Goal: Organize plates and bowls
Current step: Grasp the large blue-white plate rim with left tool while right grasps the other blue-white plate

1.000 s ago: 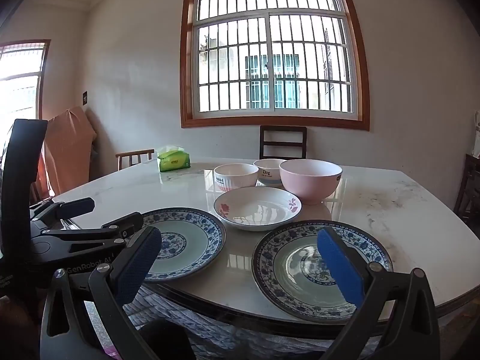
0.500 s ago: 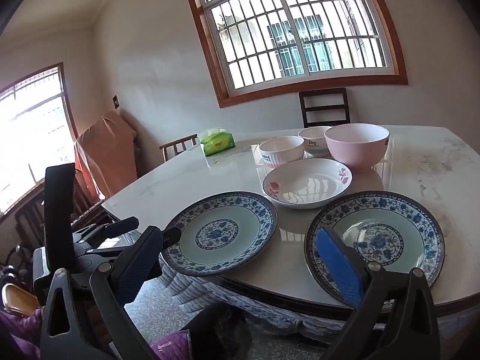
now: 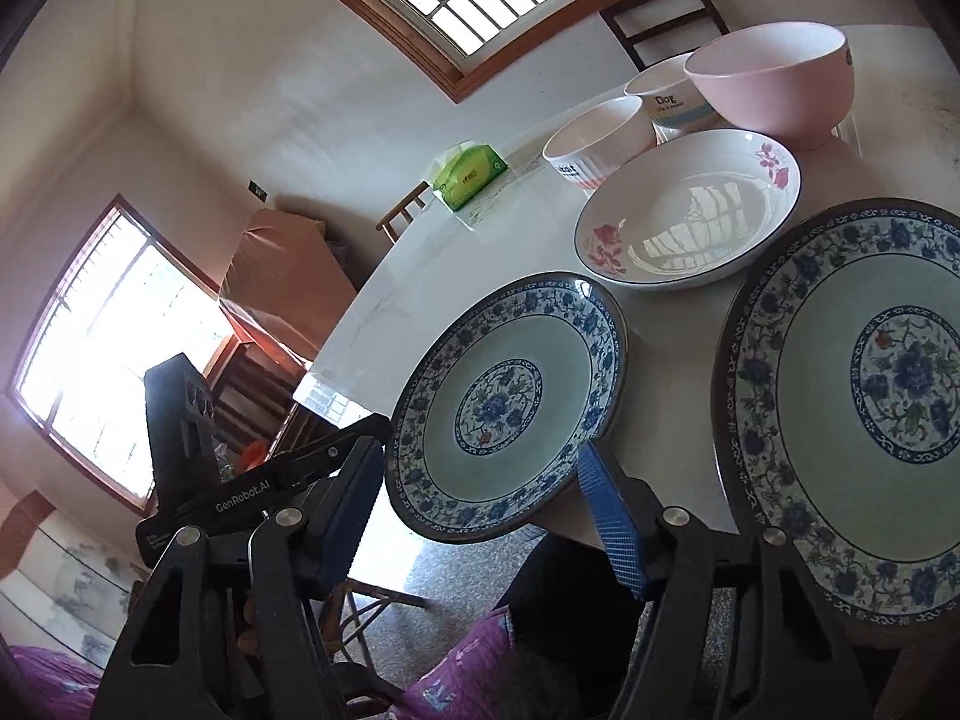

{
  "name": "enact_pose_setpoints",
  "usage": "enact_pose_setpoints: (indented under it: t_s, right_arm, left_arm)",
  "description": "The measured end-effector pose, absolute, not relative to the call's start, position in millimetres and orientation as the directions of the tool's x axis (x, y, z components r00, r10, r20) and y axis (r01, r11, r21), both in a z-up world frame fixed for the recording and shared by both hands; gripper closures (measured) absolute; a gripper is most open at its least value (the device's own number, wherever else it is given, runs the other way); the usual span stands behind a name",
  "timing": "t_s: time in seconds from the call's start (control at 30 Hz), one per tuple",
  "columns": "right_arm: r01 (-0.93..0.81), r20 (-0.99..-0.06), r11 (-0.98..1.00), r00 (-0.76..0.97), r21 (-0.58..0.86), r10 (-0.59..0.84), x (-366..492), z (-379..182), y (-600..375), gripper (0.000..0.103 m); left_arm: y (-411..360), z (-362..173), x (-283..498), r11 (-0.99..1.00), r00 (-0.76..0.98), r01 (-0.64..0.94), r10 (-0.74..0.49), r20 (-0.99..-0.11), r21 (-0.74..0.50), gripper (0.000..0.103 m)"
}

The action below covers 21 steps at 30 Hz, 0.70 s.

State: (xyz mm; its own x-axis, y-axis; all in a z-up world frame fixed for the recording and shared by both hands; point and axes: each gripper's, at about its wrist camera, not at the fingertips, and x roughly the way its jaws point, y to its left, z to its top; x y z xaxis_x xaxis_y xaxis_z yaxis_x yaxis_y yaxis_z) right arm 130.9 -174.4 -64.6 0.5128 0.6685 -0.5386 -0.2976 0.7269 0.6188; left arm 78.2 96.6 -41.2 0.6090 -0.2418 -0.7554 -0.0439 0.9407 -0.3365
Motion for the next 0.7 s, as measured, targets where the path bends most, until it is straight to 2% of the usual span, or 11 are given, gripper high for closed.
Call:
enact_pose_setpoints:
  t_s: [0.4, 0.47, 0.57, 0.63, 0.67, 0.7]
  right_arm:
    - [-0.202, -0.603, 0.734, 0.453, 0.648, 0.657, 137, -56, -154, 0.040]
    - [-0.195, -0.606, 0.730, 0.443, 0.655, 0.661, 136, -58, -150, 0.039]
    - [-0.188, -0.616, 0.737, 0.439, 0.649, 0.654, 142, -57, -158, 0.039]
    - [-0.184, -0.622, 0.741, 0.436, 0.646, 0.651, 149, -47, -149, 0.039]
    - [-0.184, -0.622, 0.740, 0.435, 0.646, 0.651, 153, -51, -153, 0.039]
    - [-0.182, -0.623, 0.741, 0.435, 0.646, 0.650, 154, -51, -152, 0.039]
  left_arm:
    - [101, -51, 102, 0.947, 0.570, -0.049, -0.235, -0.787, -0.318, 0.015]
    - [101, -52, 104, 0.948, 0.569, -0.052, -0.230, -0.790, -0.314, 0.019]
    - [99, -57, 107, 0.950, 0.549, -0.049, -0.232, -0.803, -0.308, 0.037]
    - [99, -62, 110, 0.951, 0.525, -0.055, -0.230, -0.819, -0.303, 0.058]
    - [99, -63, 110, 0.953, 0.532, -0.057, -0.224, -0.817, -0.298, 0.059]
    - [101, -63, 111, 0.955, 0.530, -0.064, -0.214, -0.821, -0.291, 0.065]
